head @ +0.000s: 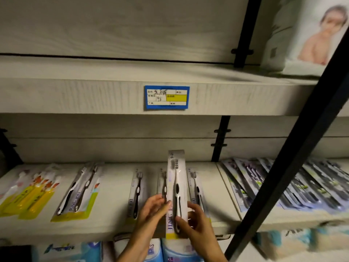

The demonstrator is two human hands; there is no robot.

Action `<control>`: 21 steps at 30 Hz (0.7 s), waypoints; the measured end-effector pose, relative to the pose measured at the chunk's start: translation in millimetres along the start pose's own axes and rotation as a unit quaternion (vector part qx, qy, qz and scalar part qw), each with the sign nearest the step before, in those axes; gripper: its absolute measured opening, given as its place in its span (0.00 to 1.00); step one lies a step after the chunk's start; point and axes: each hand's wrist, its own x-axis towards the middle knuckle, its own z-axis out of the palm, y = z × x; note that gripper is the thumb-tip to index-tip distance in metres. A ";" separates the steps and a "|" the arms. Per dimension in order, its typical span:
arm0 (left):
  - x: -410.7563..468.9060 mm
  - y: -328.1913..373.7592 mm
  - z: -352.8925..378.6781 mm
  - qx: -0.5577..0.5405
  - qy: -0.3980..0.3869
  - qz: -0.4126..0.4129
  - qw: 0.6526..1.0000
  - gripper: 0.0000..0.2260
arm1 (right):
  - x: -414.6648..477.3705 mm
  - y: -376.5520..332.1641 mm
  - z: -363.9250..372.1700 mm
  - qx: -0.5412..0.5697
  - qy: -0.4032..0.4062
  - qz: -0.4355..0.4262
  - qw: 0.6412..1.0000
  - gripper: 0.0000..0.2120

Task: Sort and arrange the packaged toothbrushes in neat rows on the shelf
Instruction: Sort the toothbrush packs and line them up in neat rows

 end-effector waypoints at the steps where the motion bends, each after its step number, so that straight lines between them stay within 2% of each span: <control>1: 1.9 -1.8 3.0 -0.003 0.024 0.008 1.000 0.10 | 6.1 2.3 -13.0 -0.030 0.012 0.013 0.999 0.19; 5: -7.8 -1.7 11.7 -0.039 0.068 0.017 0.997 0.10 | 43.4 8.4 -42.8 -0.134 0.023 0.069 0.988 0.13; 8: -13.2 -1.0 13.2 -0.048 0.075 0.021 0.996 0.04 | 69.4 10.1 -40.8 -0.205 0.011 0.085 0.975 0.21; 12: -14.2 1.5 9.3 -0.039 0.083 0.029 0.995 0.03 | 80.8 8.1 -33.9 -0.320 -0.001 0.111 0.941 0.20; 15: -14.9 6.7 4.5 -0.037 0.091 0.038 0.994 0.02 | 81.5 9.6 -29.3 -0.382 0.021 0.088 0.920 0.22; 21: -11.6 4.7 -6.6 -0.042 0.093 0.032 0.994 0.02 | 77.8 13.4 -26.7 -0.523 0.049 0.031 0.851 0.23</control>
